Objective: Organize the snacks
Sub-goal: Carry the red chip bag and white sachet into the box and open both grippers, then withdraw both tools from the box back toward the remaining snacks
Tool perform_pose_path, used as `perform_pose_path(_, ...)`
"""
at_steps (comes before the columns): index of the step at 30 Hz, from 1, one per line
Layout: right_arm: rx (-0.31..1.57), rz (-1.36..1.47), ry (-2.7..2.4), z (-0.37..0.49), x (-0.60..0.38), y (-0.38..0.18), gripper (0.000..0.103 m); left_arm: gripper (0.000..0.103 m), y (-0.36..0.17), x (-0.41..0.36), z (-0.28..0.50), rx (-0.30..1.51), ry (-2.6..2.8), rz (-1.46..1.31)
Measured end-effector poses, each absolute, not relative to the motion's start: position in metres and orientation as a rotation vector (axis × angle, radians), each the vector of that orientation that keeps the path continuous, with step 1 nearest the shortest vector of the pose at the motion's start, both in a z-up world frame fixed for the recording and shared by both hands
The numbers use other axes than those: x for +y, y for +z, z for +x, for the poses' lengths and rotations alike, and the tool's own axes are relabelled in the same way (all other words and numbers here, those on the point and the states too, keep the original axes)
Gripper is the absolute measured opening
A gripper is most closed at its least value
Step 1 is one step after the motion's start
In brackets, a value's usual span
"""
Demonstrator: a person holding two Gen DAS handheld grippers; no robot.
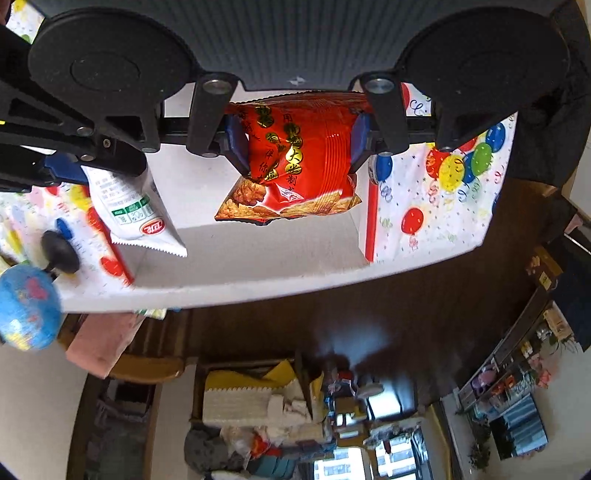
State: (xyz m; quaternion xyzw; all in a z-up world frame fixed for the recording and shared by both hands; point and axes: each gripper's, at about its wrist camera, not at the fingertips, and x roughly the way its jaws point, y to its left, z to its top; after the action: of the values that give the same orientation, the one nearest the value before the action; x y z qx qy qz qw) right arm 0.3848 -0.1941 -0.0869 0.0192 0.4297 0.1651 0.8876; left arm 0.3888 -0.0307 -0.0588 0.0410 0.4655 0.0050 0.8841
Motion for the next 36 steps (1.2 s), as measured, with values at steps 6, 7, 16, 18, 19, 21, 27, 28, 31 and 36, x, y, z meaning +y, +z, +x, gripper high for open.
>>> perform_pose_path(6, 0.971, 0.051, 0.341, 0.406, -0.193, -0.121, 0.019, 0.055, -0.095, -0.032, 0.413, 1.040, 0.027, 0.109)
perform_pose_path(7, 0.983, 0.054, 0.347, 0.407, -0.192, -0.126, 0.019, 0.055, -0.102, -0.033, 0.416, 1.059, 0.025, 0.109)
perform_pose_path(16, 1.035, 0.034, 0.326, 0.413, -0.192, -0.152, 0.021, 0.055, -0.136, -0.036, 0.428, 1.127, 0.027, 0.125)
perform_pose_path(18, 1.044, 0.030, 0.323, 0.414, -0.194, -0.155, 0.021, 0.055, -0.141, -0.036, 0.429, 1.137, 0.023, 0.129)
perform_pose_path(19, 1.045, 0.029, 0.325, 0.413, -0.193, -0.155, 0.023, 0.055, -0.142, -0.037, 0.429, 1.140, 0.020, 0.130)
perform_pose_path(21, 1.040, 0.020, 0.329, 0.412, -0.192, -0.155, 0.024, 0.055, -0.142, -0.038, 0.428, 1.135, 0.010, 0.135)
perform_pose_path(27, 1.035, 0.010, 0.323, 0.410, -0.190, -0.150, 0.034, 0.059, -0.137, -0.038, 0.423, 1.120, -0.008, 0.115)
perform_pose_path(28, 1.032, 0.011, 0.318, 0.409, -0.191, -0.149, 0.038, 0.060, -0.135, -0.038, 0.422, 1.117, -0.009, 0.115)
perform_pose_path(31, 1.026, 0.016, 0.311, 0.406, -0.193, -0.145, 0.047, 0.060, -0.128, -0.037, 0.418, 1.099, -0.016, 0.110)
perform_pose_path(36, 1.002, 0.020, 0.311, 0.397, -0.195, -0.132, 0.052, 0.060, -0.112, -0.035, 0.406, 1.064, -0.027, 0.096)
